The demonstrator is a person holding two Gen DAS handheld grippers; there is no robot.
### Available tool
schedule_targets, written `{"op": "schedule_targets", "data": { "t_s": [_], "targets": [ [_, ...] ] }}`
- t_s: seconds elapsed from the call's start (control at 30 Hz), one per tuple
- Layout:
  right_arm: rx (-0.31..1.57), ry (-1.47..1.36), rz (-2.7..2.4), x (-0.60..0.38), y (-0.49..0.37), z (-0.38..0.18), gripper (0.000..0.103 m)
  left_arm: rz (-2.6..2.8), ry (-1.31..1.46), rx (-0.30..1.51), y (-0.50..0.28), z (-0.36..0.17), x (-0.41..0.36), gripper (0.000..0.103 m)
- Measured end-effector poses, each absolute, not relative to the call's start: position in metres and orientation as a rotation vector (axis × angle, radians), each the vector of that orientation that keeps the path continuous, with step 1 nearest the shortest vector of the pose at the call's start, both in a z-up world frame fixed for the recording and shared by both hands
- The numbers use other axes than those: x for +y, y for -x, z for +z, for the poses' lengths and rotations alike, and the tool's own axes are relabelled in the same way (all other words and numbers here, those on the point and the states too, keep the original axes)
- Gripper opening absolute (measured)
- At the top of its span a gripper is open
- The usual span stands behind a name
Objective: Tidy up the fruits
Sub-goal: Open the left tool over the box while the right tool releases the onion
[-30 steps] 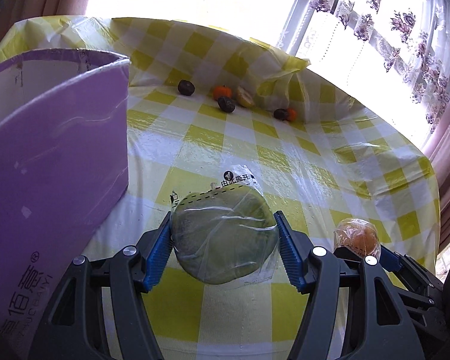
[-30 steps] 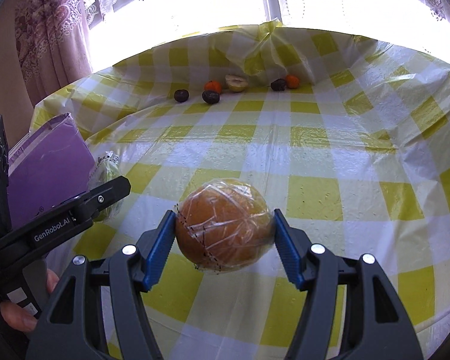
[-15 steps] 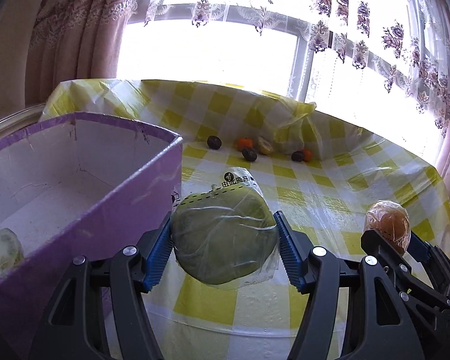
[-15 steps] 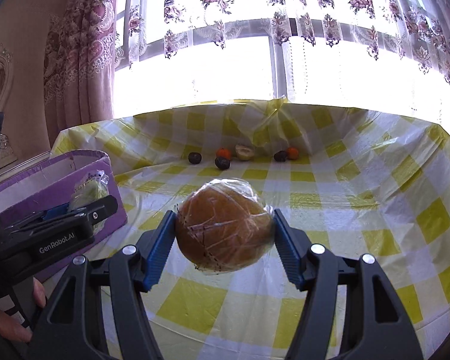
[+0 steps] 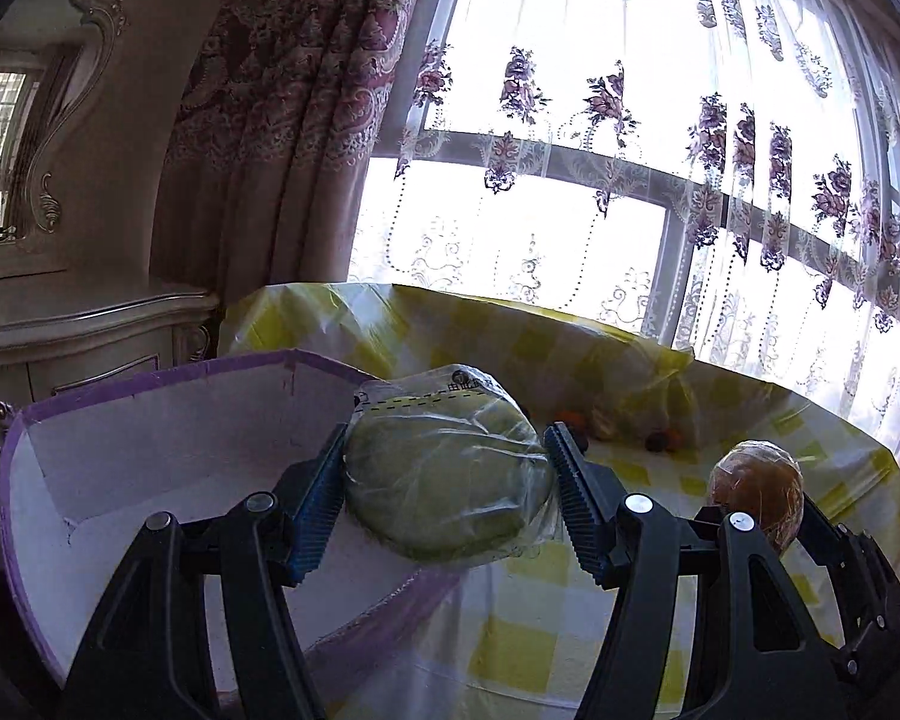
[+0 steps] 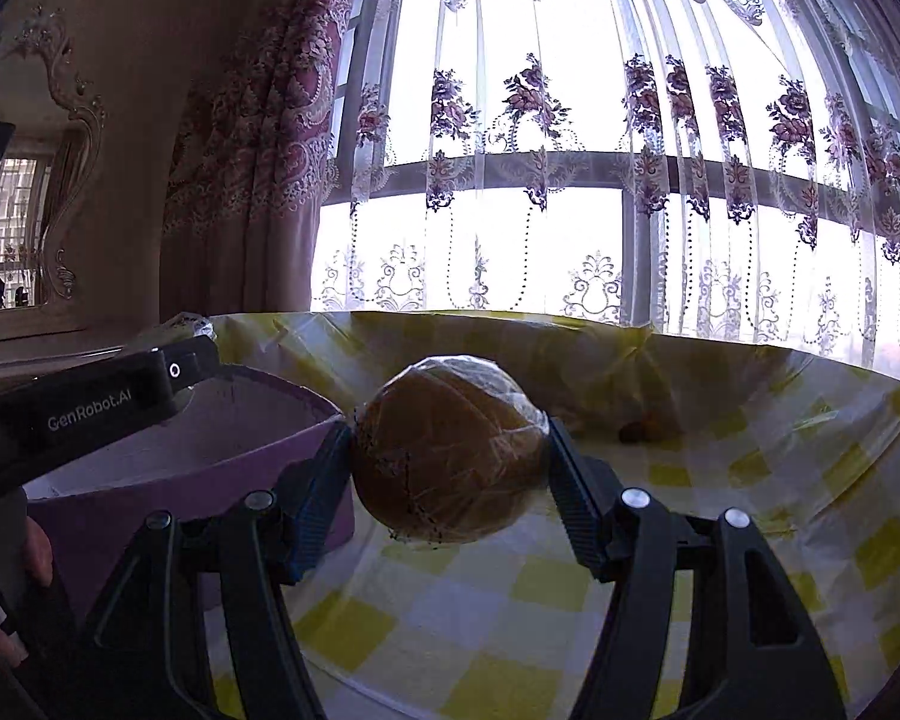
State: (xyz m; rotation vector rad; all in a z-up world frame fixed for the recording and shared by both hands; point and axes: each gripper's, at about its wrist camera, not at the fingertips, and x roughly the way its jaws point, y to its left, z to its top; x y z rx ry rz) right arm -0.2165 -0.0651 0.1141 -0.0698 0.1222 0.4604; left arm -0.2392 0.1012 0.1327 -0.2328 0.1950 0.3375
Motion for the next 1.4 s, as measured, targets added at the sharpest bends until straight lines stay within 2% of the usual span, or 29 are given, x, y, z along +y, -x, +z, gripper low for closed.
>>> {"op": "schedule_targets", "data": {
  "t_s": [0.27, 0.43, 0.6, 0.73, 0.8, 0.93, 1.07, 1.13, 1.17, 1.2, 1.23, 1.4],
  "targets": [
    [0.064, 0.115, 0.631, 0.005, 0.231, 0.143, 0.065, 0.488, 0.292, 0.197, 0.27, 0.148, 0.154, 0.062],
    [0.102, 0.178, 0.716, 0.048, 0.228, 0.147, 0.065, 0.561, 0.323, 0.282, 0.277, 0.148, 0.19, 0.062],
    [0.394, 0.366, 0.789, 0.111, 0.194, 0.138, 0.065, 0.529, 0.346, 0.543, 0.257, 0.144, 0.234, 0.062],
    [0.661, 0.484, 0.83, 0.15, 0.167, 0.125, 0.065, 0.454, 0.409, 0.78, 0.238, 0.122, 0.273, 0.062],
    [0.733, 0.57, 0.832, 0.167, 0.163, 0.119, 0.065, 0.462, 0.412, 0.87, 0.233, 0.107, 0.286, 0.062],
    [0.821, 0.774, 0.828, 0.198, 0.17, 0.103, 0.065, 0.449, 0.443, 0.879, 0.236, 0.1, 0.3, 0.06],
    [0.883, 0.82, 0.827, 0.209, 0.175, 0.088, 0.065, 0.463, 0.452, 0.884, 0.233, 0.098, 0.309, 0.061],
    [0.887, 0.782, 0.828, 0.208, 0.173, 0.086, 0.067, 0.49, 0.433, 0.88, 0.233, 0.098, 0.309, 0.07],
    [0.878, 0.748, 0.834, 0.206, 0.172, 0.087, 0.078, 0.495, 0.432, 0.873, 0.234, 0.098, 0.308, 0.082],
    [0.868, 0.717, 0.836, 0.204, 0.17, 0.088, 0.091, 0.494, 0.432, 0.856, 0.235, 0.099, 0.307, 0.088],
    [0.854, 0.693, 0.84, 0.201, 0.169, 0.091, 0.094, 0.502, 0.427, 0.846, 0.236, 0.101, 0.306, 0.088],
    [0.822, 0.577, 0.868, 0.178, 0.161, 0.098, 0.095, 0.594, 0.369, 0.896, 0.229, 0.099, 0.298, 0.088]
  ]
}}
